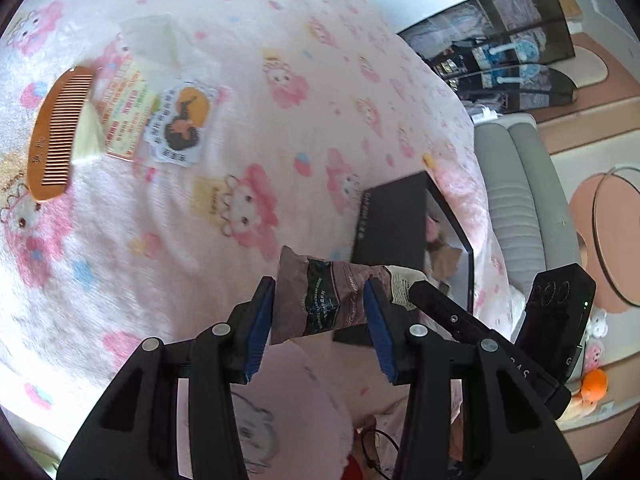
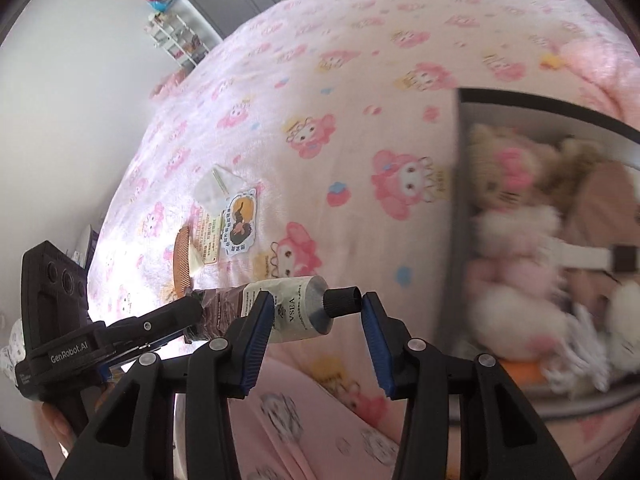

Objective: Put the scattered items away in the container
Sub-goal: 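Carry the tube with both grippers over the box and lower it inside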

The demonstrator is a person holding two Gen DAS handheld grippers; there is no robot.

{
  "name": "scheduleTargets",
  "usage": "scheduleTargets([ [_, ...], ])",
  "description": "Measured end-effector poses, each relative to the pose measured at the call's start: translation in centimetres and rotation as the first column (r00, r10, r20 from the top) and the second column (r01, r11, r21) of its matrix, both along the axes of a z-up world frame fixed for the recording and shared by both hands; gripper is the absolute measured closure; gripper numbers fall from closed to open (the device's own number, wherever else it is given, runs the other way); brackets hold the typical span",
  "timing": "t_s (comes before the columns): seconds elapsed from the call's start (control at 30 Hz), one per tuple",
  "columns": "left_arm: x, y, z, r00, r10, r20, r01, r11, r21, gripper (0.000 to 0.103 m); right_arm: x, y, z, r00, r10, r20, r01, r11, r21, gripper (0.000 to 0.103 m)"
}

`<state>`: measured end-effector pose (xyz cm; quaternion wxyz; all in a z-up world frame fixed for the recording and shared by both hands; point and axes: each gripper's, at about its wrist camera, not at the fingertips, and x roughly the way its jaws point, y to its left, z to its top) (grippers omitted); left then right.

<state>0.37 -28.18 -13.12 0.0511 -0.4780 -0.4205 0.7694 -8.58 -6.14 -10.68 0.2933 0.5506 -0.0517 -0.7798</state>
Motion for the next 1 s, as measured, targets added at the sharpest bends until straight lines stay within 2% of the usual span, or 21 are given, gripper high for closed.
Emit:
scheduleTargets([
  [0.2,-1.0,6.6,2.6,0.994,-0.103,-0.046,0.103,0.995,-0.019,0.057,1.5,6.8,2.7,0.996,-0.082,-0.043,0.082,0.997,-0.016,0.062],
  [0.4,-3.8,13.3,3.7,0.978,-0.198,-0.061,0.197,0.980,-0.013,0.057,1.4,14.5,3.6,0.977,-0.204,-0.055,0.203,0.979,-0.034,0.062],
  [0.53,-6.6,17.0,5.2,0.966,-0.249,-0.066,0.243,0.966,-0.087,0.057,0.8,18.4,4.3,0.966,-0.246,-0.074,0.243,0.969,-0.048,0.062],
  [0.6,-8.4,18.7,5.7,0.956,-0.281,-0.083,0.272,0.957,-0.097,0.057,0.0,20.0,5.0,0.962,-0.256,-0.100,0.252,0.966,-0.048,0.062],
  [0.73,-11.4,21.2,5.2,0.944,-0.320,-0.083,0.312,0.945,-0.098,0.057,-2.3,23.0,5.9,0.946,-0.288,-0.150,0.284,0.957,-0.052,0.062],
  [1.0,-17.0,23.7,2.2,0.954,-0.297,-0.031,0.293,0.951,-0.093,0.057,-9.3,25.7,2.7,0.955,-0.277,-0.102,0.273,0.961,-0.049,0.062],
])
